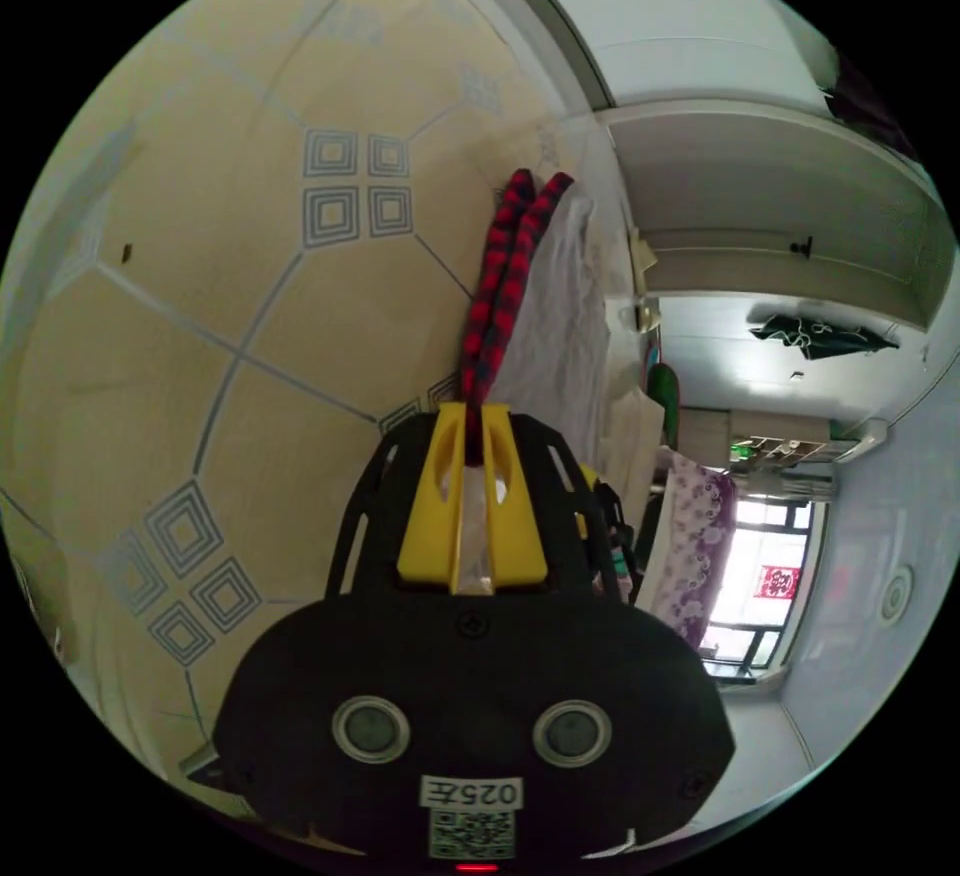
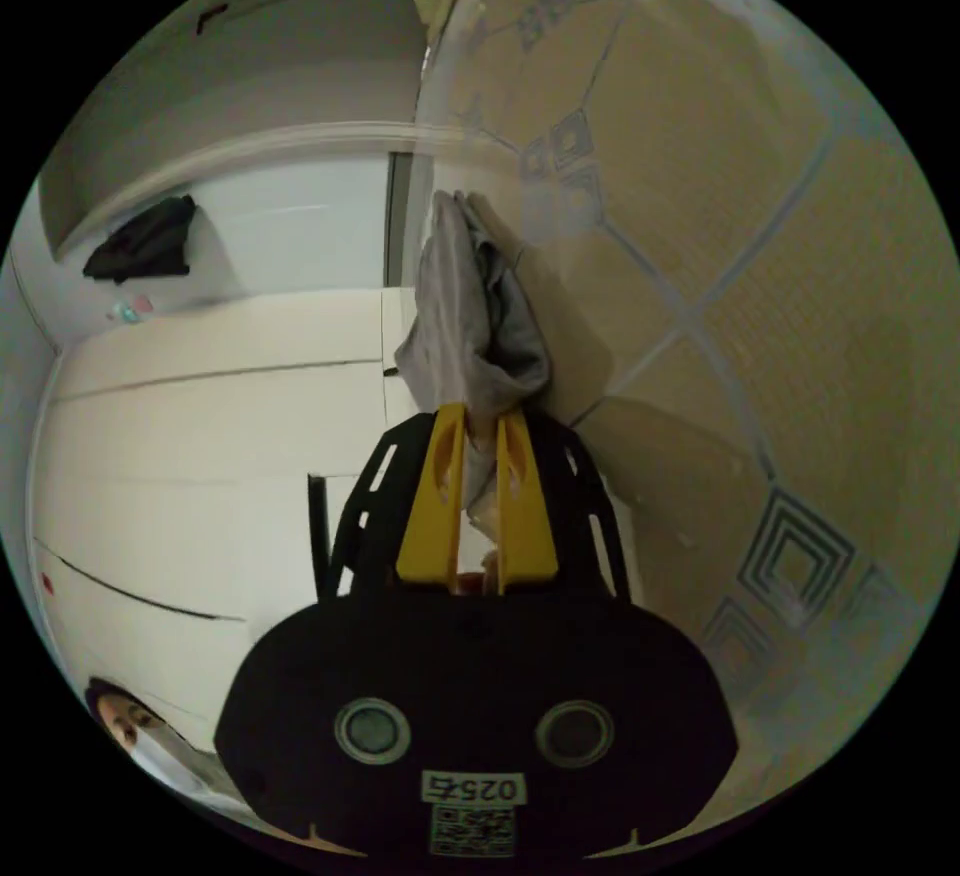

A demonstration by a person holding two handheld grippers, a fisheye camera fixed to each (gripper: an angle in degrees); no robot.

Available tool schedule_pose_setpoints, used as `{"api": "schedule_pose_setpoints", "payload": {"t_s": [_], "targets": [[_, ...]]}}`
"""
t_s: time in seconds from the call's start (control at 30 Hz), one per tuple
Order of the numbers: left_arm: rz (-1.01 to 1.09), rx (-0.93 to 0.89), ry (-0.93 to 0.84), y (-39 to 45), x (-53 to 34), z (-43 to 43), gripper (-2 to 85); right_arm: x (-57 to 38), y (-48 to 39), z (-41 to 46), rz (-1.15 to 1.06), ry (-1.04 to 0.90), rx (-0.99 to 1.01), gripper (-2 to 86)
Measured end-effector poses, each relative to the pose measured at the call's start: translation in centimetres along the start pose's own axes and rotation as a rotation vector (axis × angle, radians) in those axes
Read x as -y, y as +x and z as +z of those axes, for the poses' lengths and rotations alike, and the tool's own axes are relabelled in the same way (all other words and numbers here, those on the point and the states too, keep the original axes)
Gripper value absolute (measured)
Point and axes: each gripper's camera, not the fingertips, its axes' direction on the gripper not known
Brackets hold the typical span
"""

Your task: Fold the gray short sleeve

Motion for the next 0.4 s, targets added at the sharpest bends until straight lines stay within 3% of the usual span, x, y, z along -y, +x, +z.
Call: {"api": "schedule_pose_setpoints", "payload": {"t_s": [0.1,0.2,0.33,0.4], "targets": [[0.031,0.038,0.045,-0.3,-3.5,-2.4,6.0,-4.5,-1.4,-3.2,-0.026,0.043,0.015,14.2],[0.146,0.084,0.210,0.4,-10.6,-8.1,4.7,-13.2,-5.0,-10.9,-0.154,0.243,0.005,16.4],[0.570,0.057,0.508,8.4,-26.4,-17.2,0.6,-27.4,-21.1,-21.1,-0.763,0.281,-0.597,14.9],[0.806,-0.012,0.624,13.1,-33.9,-19.9,-0.6,-34.0,-28.1,-26.3,-0.873,0.269,-0.666,12.2]]}}
